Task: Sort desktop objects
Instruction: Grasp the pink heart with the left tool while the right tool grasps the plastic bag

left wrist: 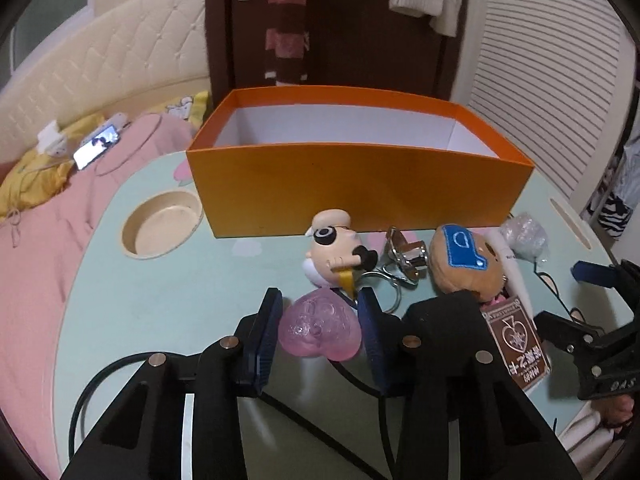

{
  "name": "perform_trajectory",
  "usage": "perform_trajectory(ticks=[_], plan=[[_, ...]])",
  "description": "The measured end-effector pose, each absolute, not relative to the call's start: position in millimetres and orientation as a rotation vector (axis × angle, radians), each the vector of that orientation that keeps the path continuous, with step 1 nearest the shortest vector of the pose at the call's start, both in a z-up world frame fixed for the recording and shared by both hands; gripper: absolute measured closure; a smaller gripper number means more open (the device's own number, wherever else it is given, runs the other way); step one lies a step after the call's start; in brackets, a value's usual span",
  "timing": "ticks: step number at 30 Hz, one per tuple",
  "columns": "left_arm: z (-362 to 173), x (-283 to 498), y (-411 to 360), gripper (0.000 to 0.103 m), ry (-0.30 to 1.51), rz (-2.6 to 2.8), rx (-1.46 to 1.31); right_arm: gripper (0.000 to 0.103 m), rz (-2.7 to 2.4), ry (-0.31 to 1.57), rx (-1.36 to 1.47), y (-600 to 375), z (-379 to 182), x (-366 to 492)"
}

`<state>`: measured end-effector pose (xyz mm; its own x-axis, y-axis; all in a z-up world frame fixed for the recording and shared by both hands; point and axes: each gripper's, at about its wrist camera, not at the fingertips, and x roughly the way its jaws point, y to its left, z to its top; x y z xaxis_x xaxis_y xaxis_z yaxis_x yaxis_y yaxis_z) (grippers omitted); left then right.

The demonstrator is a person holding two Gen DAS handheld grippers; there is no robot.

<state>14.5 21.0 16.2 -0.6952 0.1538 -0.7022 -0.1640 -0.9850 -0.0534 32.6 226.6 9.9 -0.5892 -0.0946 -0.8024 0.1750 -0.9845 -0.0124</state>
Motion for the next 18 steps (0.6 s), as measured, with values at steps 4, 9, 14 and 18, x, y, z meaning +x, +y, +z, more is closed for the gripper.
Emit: perform_trajectory(ticks=[4, 9, 14, 18], plan=[[20, 21, 9, 0.066, -0.057, 2.765, -1.089, 0.001, -2.669, 0.128, 1.341, 228, 10, 32], [21, 28, 1, 0.066, -0.089, 2.778, -1.058, 0.007, -2.721, -0.009, 1.227, 243, 28, 28], [18, 26, 1, 0.066, -0.089, 2.773, -1.059, 0.024, -2.708, -0.075, 1.231, 244, 35, 3], [16, 28, -4, 0.066, -0.117, 2.768, -1.063, 0.030, -2.691, -0.040, 1.258, 235, 28, -13]])
